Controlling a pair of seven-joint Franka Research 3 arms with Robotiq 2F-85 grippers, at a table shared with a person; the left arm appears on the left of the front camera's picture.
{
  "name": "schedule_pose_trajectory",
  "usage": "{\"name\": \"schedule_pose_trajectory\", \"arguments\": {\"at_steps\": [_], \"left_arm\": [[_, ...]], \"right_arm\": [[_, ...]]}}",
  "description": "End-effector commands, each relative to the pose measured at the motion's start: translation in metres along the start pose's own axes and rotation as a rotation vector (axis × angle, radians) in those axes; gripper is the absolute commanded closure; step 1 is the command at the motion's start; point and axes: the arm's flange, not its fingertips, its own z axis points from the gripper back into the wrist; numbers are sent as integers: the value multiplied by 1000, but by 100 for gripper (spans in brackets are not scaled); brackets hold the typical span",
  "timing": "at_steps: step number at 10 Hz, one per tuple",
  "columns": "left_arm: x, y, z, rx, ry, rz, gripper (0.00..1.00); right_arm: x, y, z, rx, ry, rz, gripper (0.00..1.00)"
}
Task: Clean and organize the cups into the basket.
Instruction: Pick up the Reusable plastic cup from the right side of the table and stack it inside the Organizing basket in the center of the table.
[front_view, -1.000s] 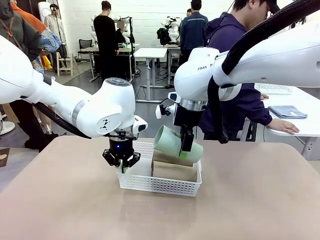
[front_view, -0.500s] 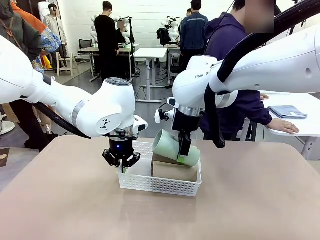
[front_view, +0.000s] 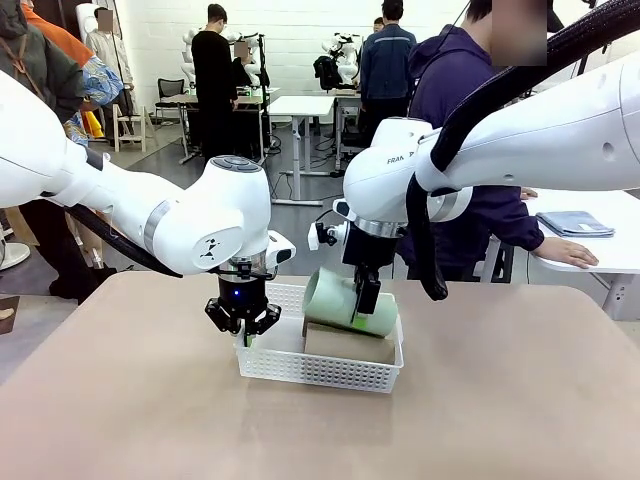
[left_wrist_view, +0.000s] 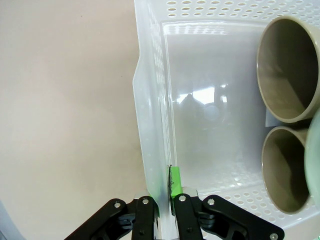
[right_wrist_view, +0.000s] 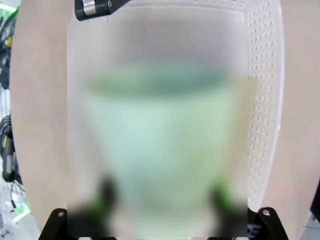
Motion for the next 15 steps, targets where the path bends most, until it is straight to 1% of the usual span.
{"name": "schedule_pose_trajectory", "arguments": {"at_steps": [1,2,3,4,5,6,8,9,10,11,12,13,15], "left_arm": [[0,-2,1,7,2,0,100],[0,-2,1,7,2,0,100],[0,-2,1,7,2,0,100],[0,-2,1,7,2,0,100],[0,-2,1,7,2,0,100],[0,-2,1,7,2,0,100],[0,-2,1,7,2,0,100],[0,-2,1,7,2,0,100],[0,-2,1,7,2,0,100],[0,-2,1,7,2,0,100],[0,-2,1,7,2,0,100],[0,-2,1,7,2,0,100],[0,-2,1,7,2,0,100]], "right_arm": [[-5,5,-2,-28,-12,24,0],[-7,8,2,-31,-27,30,0],[-12,14,14,-41,-62,33,0],[-26,21,35,-43,-113,42,0],[-50,30,60,-36,-197,58,0],[-86,42,85,-16,-313,106,0],[-143,59,105,33,-441,188,0],[-173,61,106,29,-510,195,0],[-200,60,101,26,-554,217,0],[-230,54,92,30,-618,210,0],[-253,48,83,32,-681,183,0],[-268,45,77,33,-725,192,0],[-283,44,71,22,-768,182,0]]}}
